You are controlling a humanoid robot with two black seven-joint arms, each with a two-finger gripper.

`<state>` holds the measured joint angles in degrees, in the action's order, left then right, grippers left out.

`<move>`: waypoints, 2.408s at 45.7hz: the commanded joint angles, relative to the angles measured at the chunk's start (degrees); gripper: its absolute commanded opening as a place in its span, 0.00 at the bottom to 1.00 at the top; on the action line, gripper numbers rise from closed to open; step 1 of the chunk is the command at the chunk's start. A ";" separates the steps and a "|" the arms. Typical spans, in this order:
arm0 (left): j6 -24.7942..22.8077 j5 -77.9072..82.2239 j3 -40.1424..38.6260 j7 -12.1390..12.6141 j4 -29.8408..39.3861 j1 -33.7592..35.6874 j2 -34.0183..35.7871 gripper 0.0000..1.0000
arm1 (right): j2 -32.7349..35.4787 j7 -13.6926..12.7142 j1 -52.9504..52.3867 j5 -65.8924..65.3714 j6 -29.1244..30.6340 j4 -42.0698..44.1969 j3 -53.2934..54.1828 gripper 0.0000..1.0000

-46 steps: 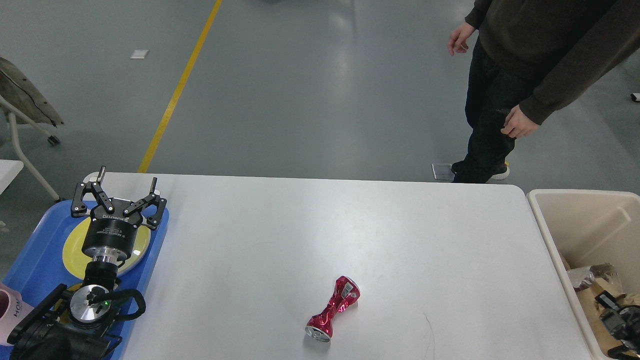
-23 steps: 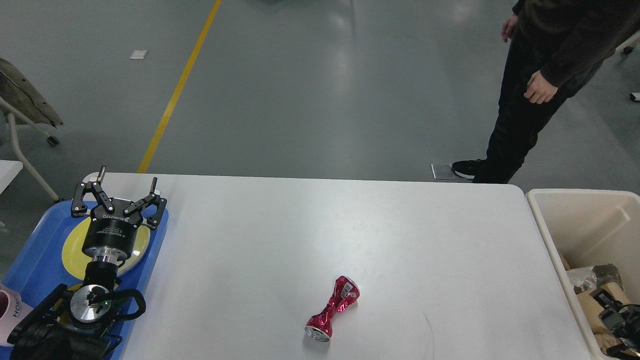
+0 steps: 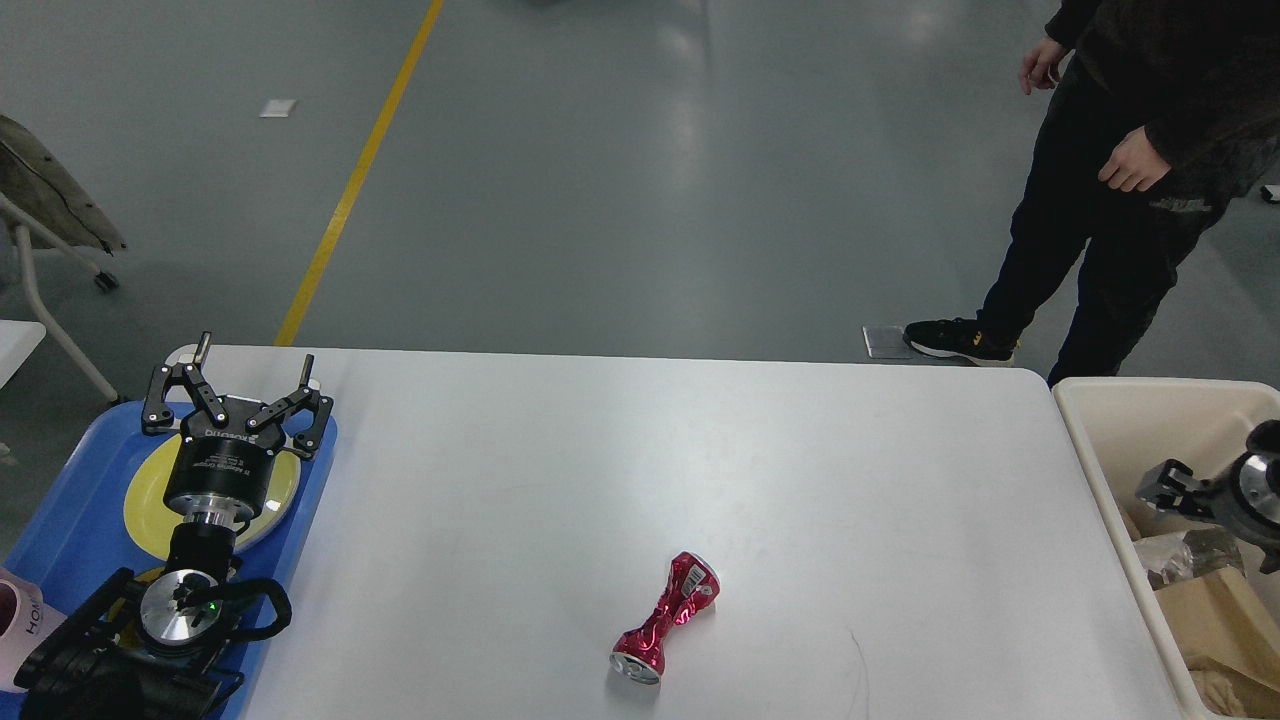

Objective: Tidy desktop

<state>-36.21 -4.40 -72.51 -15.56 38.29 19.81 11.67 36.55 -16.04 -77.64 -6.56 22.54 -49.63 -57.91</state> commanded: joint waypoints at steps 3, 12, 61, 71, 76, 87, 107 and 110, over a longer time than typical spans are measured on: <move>0.00 0.01 0.00 0.00 0.03 -0.03 0.02 0.96 | -6.05 -0.22 -16.65 0.14 16.37 -6.79 -5.99 1.00; 0.00 0.01 0.00 0.00 -0.06 0.05 0.02 0.96 | -6.31 -0.48 -34.84 1.28 24.74 -20.40 -6.16 1.00; 0.00 0.01 0.00 0.00 0.03 -0.03 -0.07 0.96 | -21.87 -4.70 -68.35 24.75 12.44 -49.78 -15.66 0.99; 0.00 0.01 0.00 0.00 -0.06 -0.03 0.02 0.96 | -21.87 -5.23 -50.35 27.39 4.01 -47.05 -5.30 0.98; 0.00 0.01 0.00 0.00 0.03 -0.03 -0.07 0.96 | -22.75 -5.31 -40.33 28.27 -1.08 -45.21 3.93 0.98; 0.00 0.01 0.00 0.00 0.03 -0.03 0.02 0.96 | -27.49 -5.49 -19.50 28.27 -11.20 -33.71 15.89 0.98; 0.00 0.01 0.00 0.00 0.03 -0.03 0.11 0.96 | -44.80 -6.37 0.91 27.66 -12.26 -5.84 19.85 0.99; 0.00 0.01 0.00 0.00 0.03 -0.03 0.11 0.96 | -46.39 -6.63 3.81 27.56 -12.17 -0.83 20.12 0.99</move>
<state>-36.21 -4.40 -72.51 -15.56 38.27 19.78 11.78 -7.40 -22.31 -78.38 21.36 10.26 -57.86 -38.47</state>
